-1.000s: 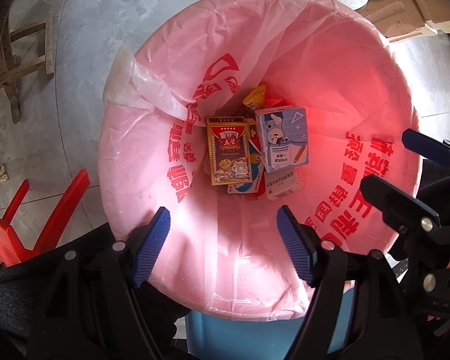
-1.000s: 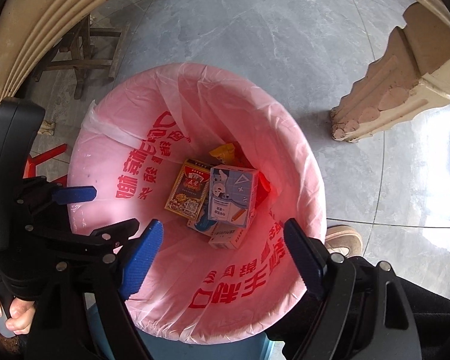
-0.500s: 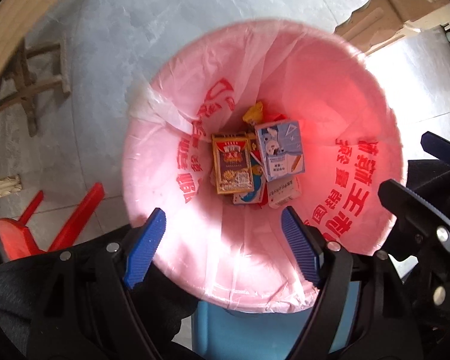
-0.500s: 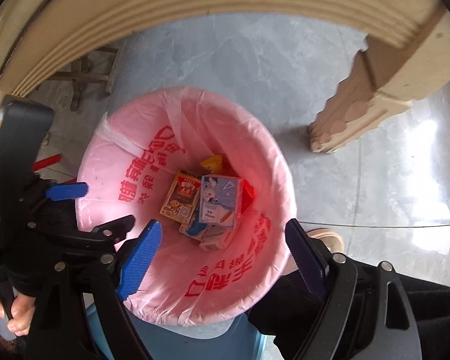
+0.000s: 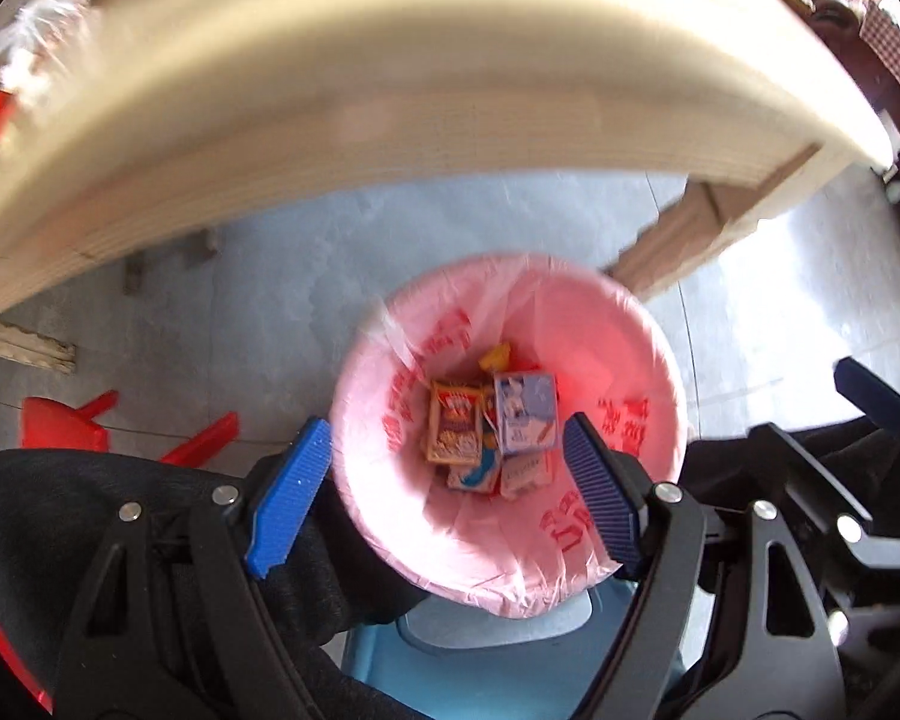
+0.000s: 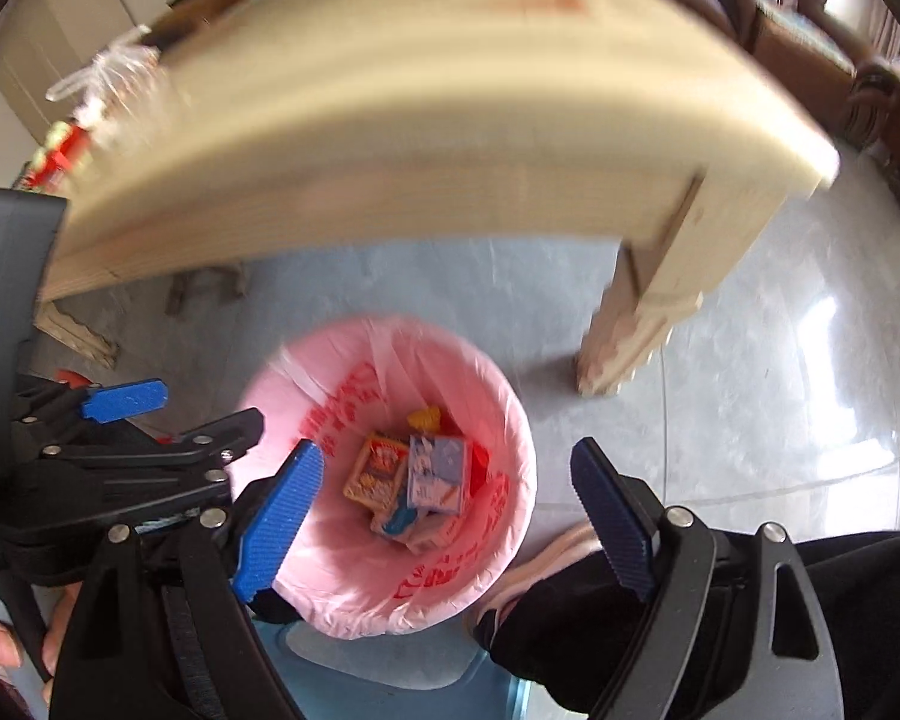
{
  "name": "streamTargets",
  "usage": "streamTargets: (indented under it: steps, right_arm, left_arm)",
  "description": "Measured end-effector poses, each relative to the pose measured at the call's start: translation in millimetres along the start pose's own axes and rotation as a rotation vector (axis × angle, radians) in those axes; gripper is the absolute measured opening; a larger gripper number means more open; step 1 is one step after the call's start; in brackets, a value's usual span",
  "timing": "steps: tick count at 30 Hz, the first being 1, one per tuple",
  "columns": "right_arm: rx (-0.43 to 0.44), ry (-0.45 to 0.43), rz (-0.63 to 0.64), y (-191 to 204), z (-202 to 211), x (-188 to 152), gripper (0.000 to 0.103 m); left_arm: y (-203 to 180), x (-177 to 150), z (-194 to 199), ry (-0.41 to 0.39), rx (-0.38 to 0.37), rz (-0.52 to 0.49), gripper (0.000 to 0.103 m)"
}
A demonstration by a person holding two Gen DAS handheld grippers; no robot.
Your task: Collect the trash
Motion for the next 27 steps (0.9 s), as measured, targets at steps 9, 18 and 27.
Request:
streamTargets:
  steps: [9, 18, 27]
  right_arm:
    - [-0.049, -0.243, 0.053, 7.5, 101.6, 24.4, 0.084]
    - [-0.053, -0.434, 0.07, 15.8, 188.3, 43.4, 0.089]
    - [-0.069, -0.524, 0.12, 33.9, 250.4, 43.7, 0.091]
  left_arm:
    - [-6.9, 13.4, 104.3, -0.251, 0.038, 0.033, 0.078]
    - [-11.6, 15.5, 199.3, -0.45, 0.039, 0.043, 0.088]
    - [-7.3, 5.2, 256.8, -0.561, 0.021, 0.076, 0.092]
Point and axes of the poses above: each gripper's, at about its wrist camera, not at the fingertips, and z roughly against the way its jaws point, y to its left, x to its top, the point moved 6 cm from there along -z, roughly the way its jaws point, and after that the axes turned 5 degrees about z, right-handed, at the moved point
